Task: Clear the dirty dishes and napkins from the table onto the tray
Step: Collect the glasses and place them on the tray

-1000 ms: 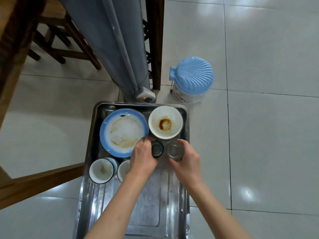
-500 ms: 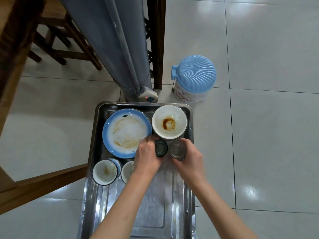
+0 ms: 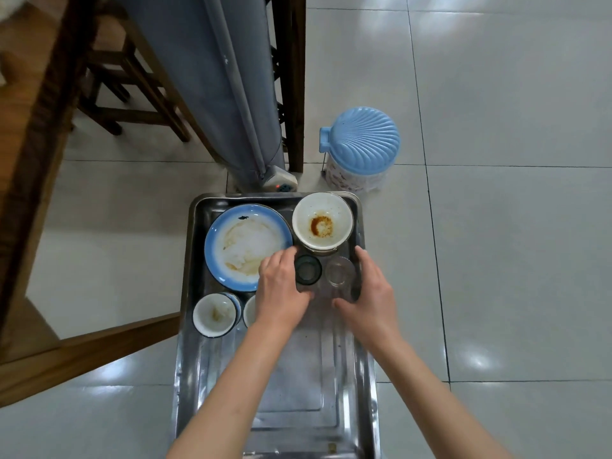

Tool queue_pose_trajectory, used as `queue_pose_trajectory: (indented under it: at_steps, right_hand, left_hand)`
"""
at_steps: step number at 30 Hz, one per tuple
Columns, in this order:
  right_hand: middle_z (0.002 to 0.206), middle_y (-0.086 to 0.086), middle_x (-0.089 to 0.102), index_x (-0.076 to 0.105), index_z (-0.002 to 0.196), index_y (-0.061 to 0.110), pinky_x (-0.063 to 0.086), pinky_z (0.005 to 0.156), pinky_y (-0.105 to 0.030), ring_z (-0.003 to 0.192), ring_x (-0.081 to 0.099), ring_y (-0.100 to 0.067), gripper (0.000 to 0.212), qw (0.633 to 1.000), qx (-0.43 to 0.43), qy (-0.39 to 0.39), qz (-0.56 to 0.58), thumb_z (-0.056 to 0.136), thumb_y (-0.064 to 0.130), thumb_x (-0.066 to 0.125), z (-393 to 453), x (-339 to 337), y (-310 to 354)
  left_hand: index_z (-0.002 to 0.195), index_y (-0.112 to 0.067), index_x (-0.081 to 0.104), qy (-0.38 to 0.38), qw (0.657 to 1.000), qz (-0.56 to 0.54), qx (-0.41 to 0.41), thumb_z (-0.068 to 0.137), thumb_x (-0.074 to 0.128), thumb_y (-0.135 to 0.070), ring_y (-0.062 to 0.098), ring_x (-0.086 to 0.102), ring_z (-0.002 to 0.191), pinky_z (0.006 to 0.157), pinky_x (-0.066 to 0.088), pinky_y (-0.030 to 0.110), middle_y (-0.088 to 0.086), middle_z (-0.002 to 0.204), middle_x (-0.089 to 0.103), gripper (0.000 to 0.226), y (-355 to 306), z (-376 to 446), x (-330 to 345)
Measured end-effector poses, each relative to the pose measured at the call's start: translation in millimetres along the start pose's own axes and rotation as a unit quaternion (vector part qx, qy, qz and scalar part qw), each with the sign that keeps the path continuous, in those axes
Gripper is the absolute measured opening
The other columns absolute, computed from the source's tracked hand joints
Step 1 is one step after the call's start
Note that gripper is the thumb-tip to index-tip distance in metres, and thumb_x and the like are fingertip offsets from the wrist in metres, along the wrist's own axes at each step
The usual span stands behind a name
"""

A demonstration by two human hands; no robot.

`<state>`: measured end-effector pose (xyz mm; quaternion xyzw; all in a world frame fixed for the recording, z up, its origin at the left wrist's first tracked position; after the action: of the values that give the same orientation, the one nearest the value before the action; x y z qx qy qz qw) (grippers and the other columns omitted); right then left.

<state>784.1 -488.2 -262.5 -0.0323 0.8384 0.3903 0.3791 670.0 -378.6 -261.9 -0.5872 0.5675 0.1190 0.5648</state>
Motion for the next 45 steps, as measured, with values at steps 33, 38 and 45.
queue_pose_trajectory:
  at_steps: [33,38,45]
  right_hand:
    - [0.150,0.007,0.033,0.015,0.149,0.030,0.025,0.105,-0.026,0.135,0.030,-0.012,0.105,0.969,-0.230,0.094,0.008,0.068,0.026,0.083,-340.7,-33.8,256.1]
    - [0.150,0.010,0.032,0.014,0.149,0.028,0.023,0.099,-0.020,0.134,0.029,-0.008,0.104,0.951,-0.285,0.118,-0.018,0.070,0.028,0.081,-377.7,10.6,353.4]
    - [0.152,0.013,0.028,0.013,0.148,0.035,0.022,0.101,-0.022,0.137,0.026,-0.008,0.102,0.936,-0.328,0.121,-0.038,0.071,0.033,0.080,-418.7,93.8,491.9]
  left_hand:
    - [0.138,-0.013,0.045,-0.203,0.979,-0.016,0.031,0.061,0.087,-0.025,0.019,0.044,0.128,0.099,0.026,0.020,0.005,0.138,0.049,0.089,68.9,-360.0,-342.2]
    - [0.140,-0.016,0.042,-0.254,0.967,-0.031,0.004,0.063,0.085,-0.025,0.017,0.042,0.129,0.097,0.025,0.019,0.003,0.140,0.047,0.089,130.8,-405.1,-433.7]
    - [0.143,-0.018,0.037,-0.278,0.959,-0.048,-0.001,0.065,0.085,-0.025,0.014,0.038,0.132,0.101,0.025,0.020,0.000,0.143,0.044,0.092,231.7,-441.1,-560.8]
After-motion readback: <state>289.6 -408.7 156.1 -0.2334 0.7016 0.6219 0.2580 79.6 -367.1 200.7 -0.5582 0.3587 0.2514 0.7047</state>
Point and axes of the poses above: each hand's wrist, its own z-axis towards the middle knuckle, its own x-axis out of the palm, y = z × x, the point moved 6 cm from there along z, towards the middle knuckle
